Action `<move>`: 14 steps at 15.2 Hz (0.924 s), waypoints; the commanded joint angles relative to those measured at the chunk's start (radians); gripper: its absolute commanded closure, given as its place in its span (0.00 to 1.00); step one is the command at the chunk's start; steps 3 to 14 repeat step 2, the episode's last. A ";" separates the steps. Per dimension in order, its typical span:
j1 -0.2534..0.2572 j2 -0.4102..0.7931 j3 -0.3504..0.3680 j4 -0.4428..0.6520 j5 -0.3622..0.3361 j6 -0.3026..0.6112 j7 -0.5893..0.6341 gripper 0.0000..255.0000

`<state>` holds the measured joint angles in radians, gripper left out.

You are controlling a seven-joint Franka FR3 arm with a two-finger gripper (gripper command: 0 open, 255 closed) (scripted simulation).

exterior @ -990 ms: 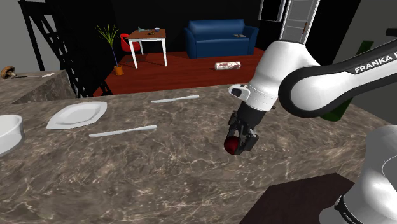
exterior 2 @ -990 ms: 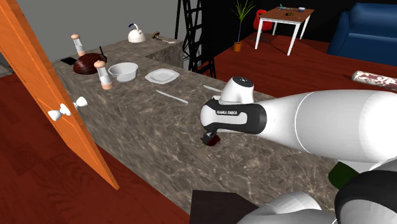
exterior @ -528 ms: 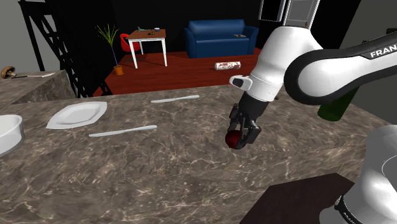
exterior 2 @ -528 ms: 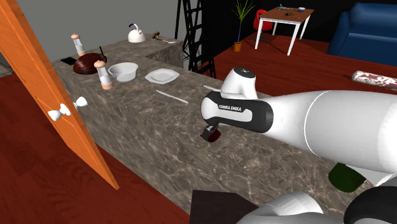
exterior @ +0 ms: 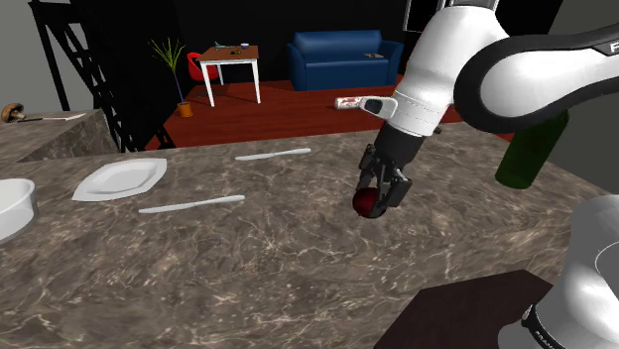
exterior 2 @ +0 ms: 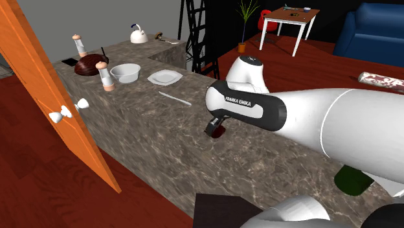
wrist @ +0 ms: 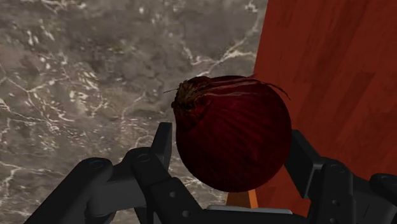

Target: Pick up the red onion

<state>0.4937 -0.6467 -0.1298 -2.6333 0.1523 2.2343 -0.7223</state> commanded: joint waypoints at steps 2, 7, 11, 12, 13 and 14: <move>-0.001 -0.006 0.002 0.015 -0.002 -0.021 0.005 1.00; -0.001 -0.006 0.002 0.015 -0.002 -0.021 0.005 1.00; -0.001 -0.006 0.002 0.015 -0.002 -0.021 0.005 1.00; -0.001 -0.006 0.002 0.015 -0.002 -0.021 0.005 1.00; -0.001 -0.006 0.002 0.015 -0.002 -0.021 0.005 1.00; -0.001 -0.006 0.002 0.015 -0.002 -0.021 0.005 1.00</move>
